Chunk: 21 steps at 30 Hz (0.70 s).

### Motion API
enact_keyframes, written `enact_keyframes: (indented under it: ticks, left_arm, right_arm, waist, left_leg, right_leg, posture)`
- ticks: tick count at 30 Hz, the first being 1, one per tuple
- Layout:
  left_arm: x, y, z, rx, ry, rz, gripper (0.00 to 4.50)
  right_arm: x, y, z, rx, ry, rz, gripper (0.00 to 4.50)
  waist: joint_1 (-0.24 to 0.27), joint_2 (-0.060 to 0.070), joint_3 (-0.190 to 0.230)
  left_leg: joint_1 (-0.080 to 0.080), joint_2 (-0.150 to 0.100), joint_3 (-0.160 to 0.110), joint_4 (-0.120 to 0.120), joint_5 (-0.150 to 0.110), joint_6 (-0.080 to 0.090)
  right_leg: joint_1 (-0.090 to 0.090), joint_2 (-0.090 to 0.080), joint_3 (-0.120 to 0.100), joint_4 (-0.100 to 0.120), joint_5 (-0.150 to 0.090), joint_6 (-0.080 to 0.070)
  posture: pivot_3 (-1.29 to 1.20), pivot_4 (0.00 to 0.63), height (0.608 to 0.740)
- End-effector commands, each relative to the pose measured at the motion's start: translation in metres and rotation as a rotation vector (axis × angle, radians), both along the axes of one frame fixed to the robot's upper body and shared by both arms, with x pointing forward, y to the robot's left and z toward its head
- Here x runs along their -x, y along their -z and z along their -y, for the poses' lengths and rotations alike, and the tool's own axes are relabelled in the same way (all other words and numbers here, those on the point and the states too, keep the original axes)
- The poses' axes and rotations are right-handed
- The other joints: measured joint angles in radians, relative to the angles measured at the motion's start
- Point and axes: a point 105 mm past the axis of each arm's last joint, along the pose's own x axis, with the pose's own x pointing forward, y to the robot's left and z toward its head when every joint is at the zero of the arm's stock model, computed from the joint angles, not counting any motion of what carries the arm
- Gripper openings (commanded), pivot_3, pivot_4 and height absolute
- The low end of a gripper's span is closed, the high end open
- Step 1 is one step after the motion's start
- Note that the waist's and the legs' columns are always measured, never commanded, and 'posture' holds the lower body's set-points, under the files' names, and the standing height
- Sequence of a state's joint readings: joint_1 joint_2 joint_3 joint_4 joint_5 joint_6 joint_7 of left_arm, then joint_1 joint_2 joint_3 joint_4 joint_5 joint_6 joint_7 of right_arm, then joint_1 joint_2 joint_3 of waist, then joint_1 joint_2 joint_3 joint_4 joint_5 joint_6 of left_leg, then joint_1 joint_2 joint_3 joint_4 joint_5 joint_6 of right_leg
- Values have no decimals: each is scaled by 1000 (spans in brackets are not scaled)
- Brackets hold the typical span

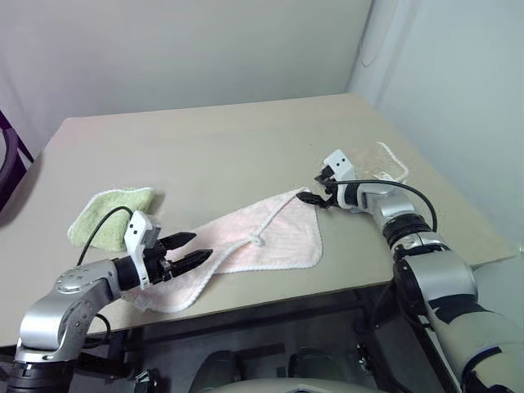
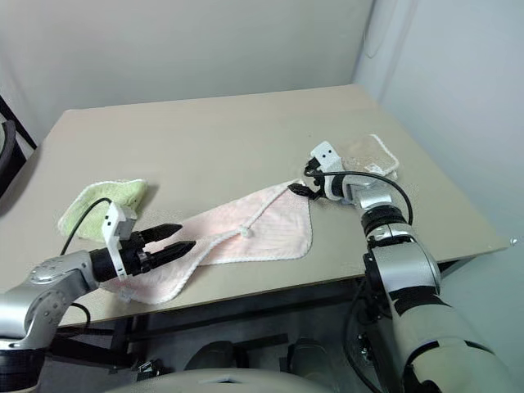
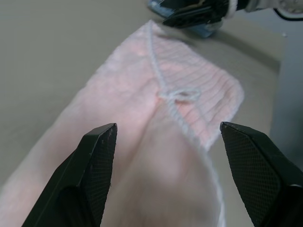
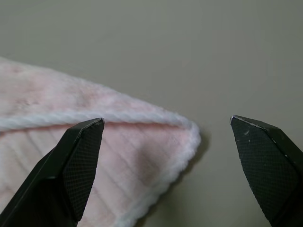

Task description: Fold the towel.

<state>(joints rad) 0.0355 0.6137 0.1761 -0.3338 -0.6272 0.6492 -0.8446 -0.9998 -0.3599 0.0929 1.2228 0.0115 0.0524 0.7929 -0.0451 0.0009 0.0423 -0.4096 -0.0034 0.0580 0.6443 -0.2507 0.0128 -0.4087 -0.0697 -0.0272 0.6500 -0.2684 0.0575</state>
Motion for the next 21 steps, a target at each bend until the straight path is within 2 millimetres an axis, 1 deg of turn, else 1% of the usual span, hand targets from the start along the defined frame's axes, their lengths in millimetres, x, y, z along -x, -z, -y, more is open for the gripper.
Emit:
enact_keyframes:
  ticks: [1, 2, 5, 7, 11, 13, 17, 21]
  left_arm:
    - [-3, -7, 1, -22, 3, 42, 3680]
    - [-3, -7, -1, -20, -1, 42, 3680]
    - [-4, -10, -6, -18, -19, 48, 3680]
    - [-4, -11, -7, -20, -25, 53, 3680]
    - [-3, -13, -8, -10, -39, 57, 3680]
    - [0, -11, -9, -16, -45, 49, 3680]
    - [4, -11, -10, -10, -59, 47, 3680]
    - [7, -10, -11, -16, -71, 44, 3680]
  right_arm:
    - [-6, -9, -7, 65, -27, 70, 4475]
    - [-6, -7, -7, 85, -27, 75, 4475]
    - [-6, -4, -14, 69, -27, 63, 4475]
    - [-6, 0, -17, 96, -33, 63, 4475]
    - [-4, 5, -27, 77, -36, 12, 4475]
    - [-4, 8, -31, 86, -26, -2, 4475]
    - [-6, 13, -30, 84, 41, -37, 4475]
    - [-7, 12, -31, 88, 57, -36, 4475]
  waist:
    - [-4, 0, 0]
    - [-5, 0, 0]
    - [-6, 0, 0]
    - [-6, 0, 0]
    - [-6, 0, 0]
    - [-7, 0, 0]
    - [-11, 0, 0]
    - [-12, 0, 0]
  left_leg:
    - [0, 0, 0, 0, 0, 0]
    - [0, 0, 0, 0, 1, 2]
    - [1, 0, 0, 0, 2, 1]
    - [1, 0, 0, 1, 2, 1]
    - [1, 0, 0, 2, 2, 1]
    - [1, 0, 0, 2, 2, 1]
    - [2, 0, -1, 1, 1, 0]
    - [2, 0, -1, 2, 1, -2]
  right_leg:
    - [0, 0, 0, 0, 0, 0]
    - [0, 0, 0, 1, 0, 0]
    - [0, 0, 0, 2, 0, 0]
    - [0, 0, 0, 2, 0, 0]
    - [0, 0, 0, 4, 0, 0]
    - [0, 0, 0, 4, 0, 0]
    - [0, 0, 0, 4, 0, 0]
    - [1, 0, 0, 4, 0, 0]
  posture:
    - [0, 0, 740]
    - [0, 0, 740]
    - [0, 0, 740]
    - [0, 0, 740]
    - [0, 0, 740]
    - [0, 0, 740]
    - [0, 0, 740]
    - [0, 0, 740]
